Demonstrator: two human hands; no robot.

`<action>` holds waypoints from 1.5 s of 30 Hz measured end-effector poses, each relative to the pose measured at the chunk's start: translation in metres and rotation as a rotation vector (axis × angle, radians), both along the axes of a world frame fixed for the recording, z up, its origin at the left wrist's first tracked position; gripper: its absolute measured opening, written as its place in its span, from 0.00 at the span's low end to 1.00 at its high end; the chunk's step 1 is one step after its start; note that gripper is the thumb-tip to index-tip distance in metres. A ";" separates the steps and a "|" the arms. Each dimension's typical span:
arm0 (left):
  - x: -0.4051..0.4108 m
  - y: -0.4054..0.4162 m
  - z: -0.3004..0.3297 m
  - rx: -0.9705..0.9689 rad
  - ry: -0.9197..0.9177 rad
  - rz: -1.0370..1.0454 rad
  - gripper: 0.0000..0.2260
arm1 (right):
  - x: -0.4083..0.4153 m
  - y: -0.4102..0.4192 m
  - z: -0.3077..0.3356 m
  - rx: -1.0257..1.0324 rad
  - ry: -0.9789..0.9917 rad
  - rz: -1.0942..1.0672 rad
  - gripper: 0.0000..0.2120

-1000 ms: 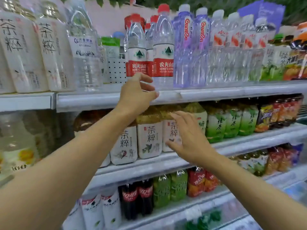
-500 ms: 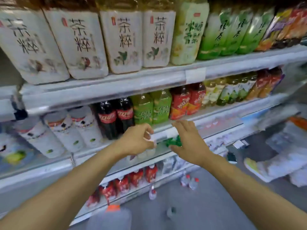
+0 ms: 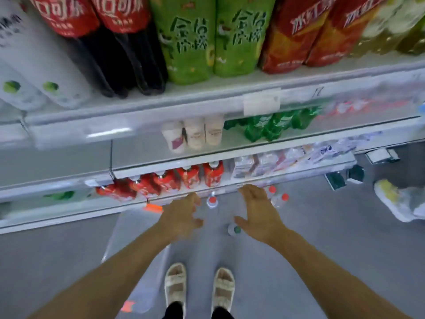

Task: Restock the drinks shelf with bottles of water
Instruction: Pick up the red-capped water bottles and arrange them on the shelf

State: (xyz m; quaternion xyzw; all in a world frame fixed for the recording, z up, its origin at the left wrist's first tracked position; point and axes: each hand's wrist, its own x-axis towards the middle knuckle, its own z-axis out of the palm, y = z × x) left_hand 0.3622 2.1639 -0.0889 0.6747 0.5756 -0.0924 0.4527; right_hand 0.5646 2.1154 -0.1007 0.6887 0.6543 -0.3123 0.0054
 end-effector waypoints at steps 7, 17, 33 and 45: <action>0.014 -0.015 -0.126 -0.101 0.020 0.075 0.22 | 0.013 0.010 -0.129 -0.136 -0.003 0.035 0.35; 0.017 0.002 -0.306 -0.135 0.023 0.215 0.21 | -0.007 0.038 -0.325 -0.139 0.084 -0.080 0.35; -0.010 0.032 -0.461 -0.082 0.040 0.191 0.21 | -0.054 0.078 -0.511 0.139 0.412 -0.494 0.29; -0.013 0.037 -0.423 -0.090 0.011 0.178 0.20 | -0.023 0.071 -0.460 0.096 0.494 -0.652 0.18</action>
